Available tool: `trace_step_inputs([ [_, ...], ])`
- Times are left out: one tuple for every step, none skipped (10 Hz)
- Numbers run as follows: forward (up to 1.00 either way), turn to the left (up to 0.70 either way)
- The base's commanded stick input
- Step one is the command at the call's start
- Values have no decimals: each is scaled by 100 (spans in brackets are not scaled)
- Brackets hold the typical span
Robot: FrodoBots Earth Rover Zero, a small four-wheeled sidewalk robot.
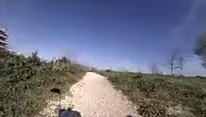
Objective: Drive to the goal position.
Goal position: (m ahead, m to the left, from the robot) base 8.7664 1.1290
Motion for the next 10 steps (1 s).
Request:
trace_step_inputs([
  [50, 0],
  [50, 0],
  [50, 0],
  [50, 0],
  [50, 0],
  [50, 0],
  [50, 0],
  [50, 0],
  [50, 0],
  [50, 0],
])
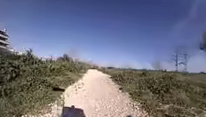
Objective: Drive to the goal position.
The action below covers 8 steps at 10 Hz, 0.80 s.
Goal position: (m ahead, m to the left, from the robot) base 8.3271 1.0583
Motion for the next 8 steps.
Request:
trace_step_inputs([
  [50, 0],
  [50, 0],
  [50, 0],
  [50, 0],
  [50, 0],
  [50, 0],
  [50, 0],
  [50, 0],
])
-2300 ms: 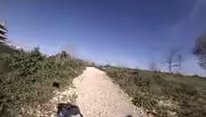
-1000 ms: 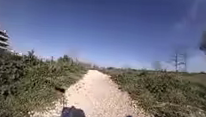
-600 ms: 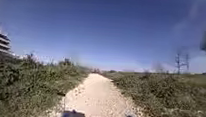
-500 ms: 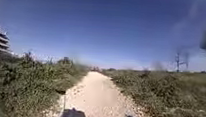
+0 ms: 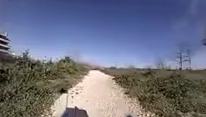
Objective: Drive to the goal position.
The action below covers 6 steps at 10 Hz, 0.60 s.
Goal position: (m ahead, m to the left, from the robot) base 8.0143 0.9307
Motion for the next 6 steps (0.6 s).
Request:
trace_step_inputs([
  [50, 0],
  [50, 0],
  [50, 0],
  [50, 0],
  [50, 0],
  [50, 0],
])
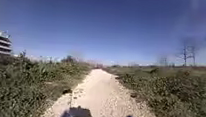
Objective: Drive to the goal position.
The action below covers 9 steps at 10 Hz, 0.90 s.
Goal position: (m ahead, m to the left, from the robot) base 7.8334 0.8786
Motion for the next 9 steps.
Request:
trace_step_inputs([
  [50, 0],
  [50, 0],
  [50, 0],
  [50, 0],
  [50, 0],
  [50, 0],
  [50, 0],
  [50, 0],
  [50, 0],
])
